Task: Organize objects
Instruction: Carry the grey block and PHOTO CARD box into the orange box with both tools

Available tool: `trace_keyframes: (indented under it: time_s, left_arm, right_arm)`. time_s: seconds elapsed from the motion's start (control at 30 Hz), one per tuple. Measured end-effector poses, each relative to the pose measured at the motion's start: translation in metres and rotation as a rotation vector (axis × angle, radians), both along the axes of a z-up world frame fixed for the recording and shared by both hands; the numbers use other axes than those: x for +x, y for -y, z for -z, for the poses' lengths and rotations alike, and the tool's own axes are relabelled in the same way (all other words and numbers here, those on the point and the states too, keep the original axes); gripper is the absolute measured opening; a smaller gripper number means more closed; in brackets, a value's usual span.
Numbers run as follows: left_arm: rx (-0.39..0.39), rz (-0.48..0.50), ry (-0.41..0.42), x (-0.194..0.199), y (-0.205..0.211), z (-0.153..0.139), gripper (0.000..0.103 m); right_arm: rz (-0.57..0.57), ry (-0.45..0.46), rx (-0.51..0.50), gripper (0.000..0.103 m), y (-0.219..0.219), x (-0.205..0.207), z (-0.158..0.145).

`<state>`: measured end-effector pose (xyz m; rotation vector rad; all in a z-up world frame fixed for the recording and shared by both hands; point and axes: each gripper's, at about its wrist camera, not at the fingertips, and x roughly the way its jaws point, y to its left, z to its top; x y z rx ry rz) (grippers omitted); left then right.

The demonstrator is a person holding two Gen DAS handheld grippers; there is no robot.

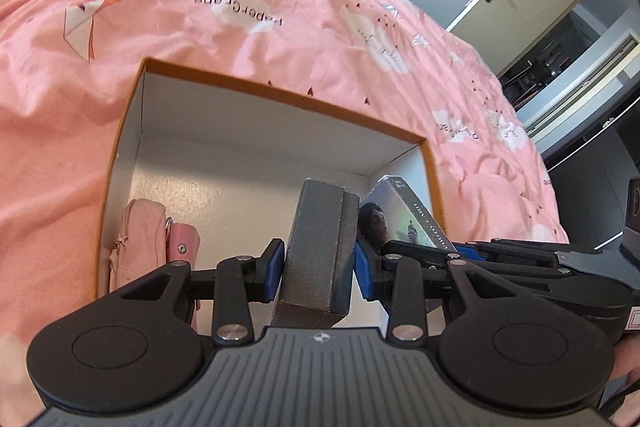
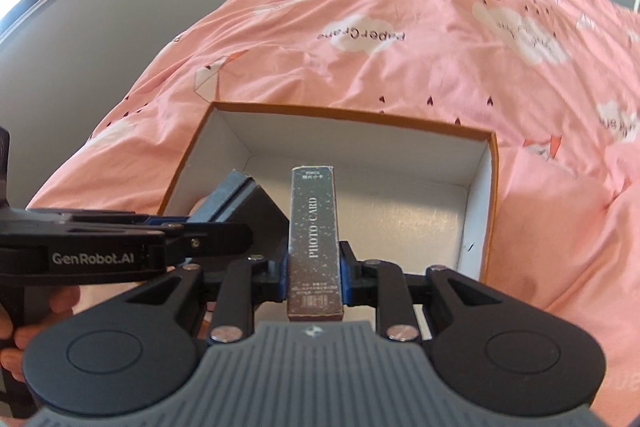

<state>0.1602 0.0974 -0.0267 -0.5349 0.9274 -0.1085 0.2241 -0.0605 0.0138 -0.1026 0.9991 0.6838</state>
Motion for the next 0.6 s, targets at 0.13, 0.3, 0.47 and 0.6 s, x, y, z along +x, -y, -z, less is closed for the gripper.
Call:
trace_keyframes:
  time_s: [0.13,0.3,0.47,0.6]
  left_arm:
    - [-0.006,-0.001,-0.050,0.009,-0.003,0.022,0.042]
    - [0.016,0.016,-0.095,0.016,-0.006,0.037,0.042]
    - [0.085,0.006,-0.159,0.017,-0.006,0.048,0.042]
    - [0.116,-0.006,-0.173,0.011,-0.008,0.052,0.042]
  right_arm:
    - [0.052,-0.069,0.018,0.024,0.000,0.015,0.025]
    - [0.084,-0.150,0.023,0.024,-0.002,0.026,0.054]
    - [0.112,-0.222,0.043,0.024,-0.007,0.031,0.076]
    - [0.130,-0.278,0.073,0.024,-0.012,0.030,0.093]
